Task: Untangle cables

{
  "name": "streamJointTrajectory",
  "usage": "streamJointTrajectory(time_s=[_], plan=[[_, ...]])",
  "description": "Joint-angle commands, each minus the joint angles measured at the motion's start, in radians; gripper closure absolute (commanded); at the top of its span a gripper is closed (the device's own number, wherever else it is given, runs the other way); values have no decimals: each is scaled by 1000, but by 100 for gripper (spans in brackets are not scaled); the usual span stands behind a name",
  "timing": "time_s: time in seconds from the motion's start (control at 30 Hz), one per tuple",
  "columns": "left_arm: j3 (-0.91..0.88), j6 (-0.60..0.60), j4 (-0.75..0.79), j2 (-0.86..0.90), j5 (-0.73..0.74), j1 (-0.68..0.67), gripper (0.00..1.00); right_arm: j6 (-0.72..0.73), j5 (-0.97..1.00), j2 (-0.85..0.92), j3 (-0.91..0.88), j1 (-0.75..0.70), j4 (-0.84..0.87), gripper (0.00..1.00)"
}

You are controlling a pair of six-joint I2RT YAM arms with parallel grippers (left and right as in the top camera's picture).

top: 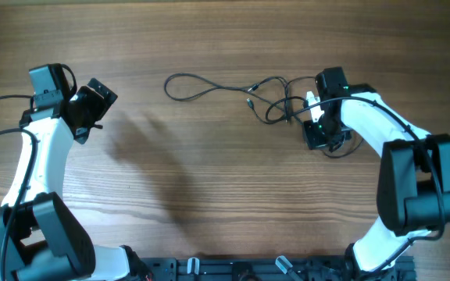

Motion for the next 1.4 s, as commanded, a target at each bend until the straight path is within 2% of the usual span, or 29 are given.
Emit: streamJointTrajectory(time_s=[0.0, 0.17, 0.4, 0.63, 0.83, 1.0, 1.1, 1.17, 1.27, 1.37], plan=[[-2, 8, 2, 2, -10, -2, 0, 53, -23, -139, 42, -1, -25, 96], [-2, 8, 2, 2, -10, -2, 0, 47, -111, -320, 42, -1, -93, 96], [-2, 8, 21, 2, 17, -2, 0, 47, -229, -530, 42, -1, -90, 96], [-2, 8, 21, 2, 17, -2, 0, 46, -258, -536, 41, -1, -105, 96], [-2, 8, 21, 2, 17, -2, 0, -6, -350, -536, 41, -1, -26, 96], [-2, 8, 21, 2, 17, -2, 0, -5, -355, -536, 41, -1, -58, 96], [-2, 6, 21, 2, 73, -2, 0, -8, -355, -536, 41, -1, -61, 96], [-2, 7, 21, 2, 143, -2, 0, -95, -380, -536, 41, -1, -52, 96], [-2, -23, 23, 2, 198, -2, 0, -354, -575, -536, 41, -1, -45, 96], [-2, -128, 38, 2, 406, -7, 0, -491, -731, -536, 40, -1, -45, 96]])
